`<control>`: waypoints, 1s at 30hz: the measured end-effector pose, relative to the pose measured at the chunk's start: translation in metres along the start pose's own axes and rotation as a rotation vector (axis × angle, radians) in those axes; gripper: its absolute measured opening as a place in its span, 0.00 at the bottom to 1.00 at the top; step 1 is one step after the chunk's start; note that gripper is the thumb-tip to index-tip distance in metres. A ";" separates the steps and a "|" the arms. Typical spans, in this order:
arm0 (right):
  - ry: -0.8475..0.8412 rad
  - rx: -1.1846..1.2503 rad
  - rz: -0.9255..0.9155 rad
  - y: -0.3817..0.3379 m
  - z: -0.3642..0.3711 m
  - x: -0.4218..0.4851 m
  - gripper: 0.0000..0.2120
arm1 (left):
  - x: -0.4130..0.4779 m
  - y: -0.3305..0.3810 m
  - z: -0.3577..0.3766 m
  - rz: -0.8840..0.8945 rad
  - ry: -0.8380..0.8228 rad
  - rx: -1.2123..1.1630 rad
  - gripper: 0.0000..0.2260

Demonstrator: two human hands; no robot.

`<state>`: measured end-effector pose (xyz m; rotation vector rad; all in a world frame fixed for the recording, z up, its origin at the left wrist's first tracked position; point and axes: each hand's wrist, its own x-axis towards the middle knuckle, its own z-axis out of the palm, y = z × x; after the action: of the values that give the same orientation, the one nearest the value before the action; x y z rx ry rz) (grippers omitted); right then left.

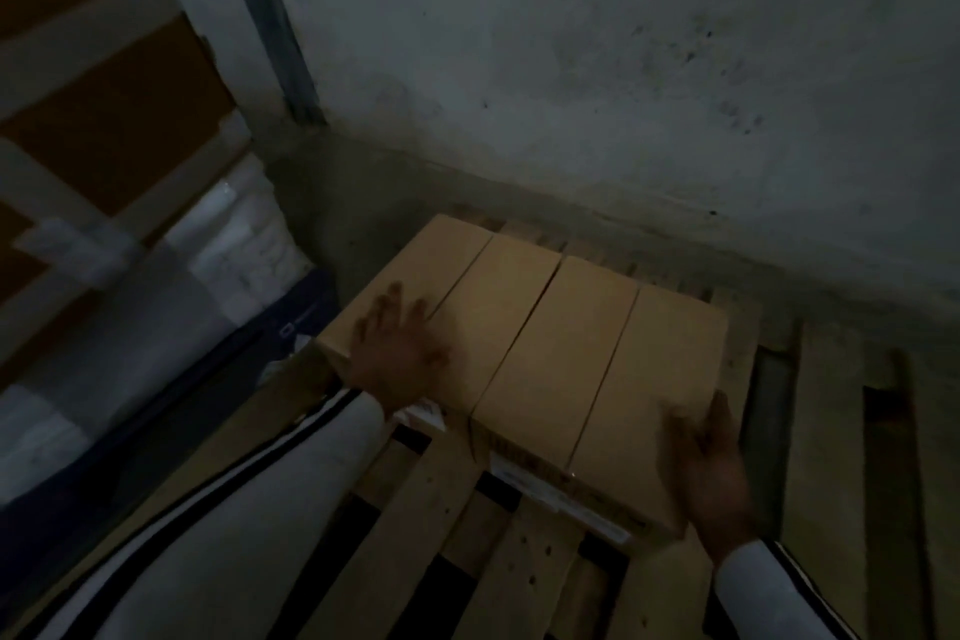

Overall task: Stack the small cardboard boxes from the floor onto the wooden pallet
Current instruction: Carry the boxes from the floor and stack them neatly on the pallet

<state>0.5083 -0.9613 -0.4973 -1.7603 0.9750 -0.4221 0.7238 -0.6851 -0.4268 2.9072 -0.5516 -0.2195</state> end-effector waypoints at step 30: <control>-0.314 -0.952 -0.552 -0.042 0.033 -0.065 0.37 | -0.068 0.032 0.047 0.326 -0.149 0.041 0.38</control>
<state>0.5089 -0.8848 -0.4624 -2.8692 0.4456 0.0266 0.6420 -0.6955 -0.4590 2.7982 -1.0514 -0.3830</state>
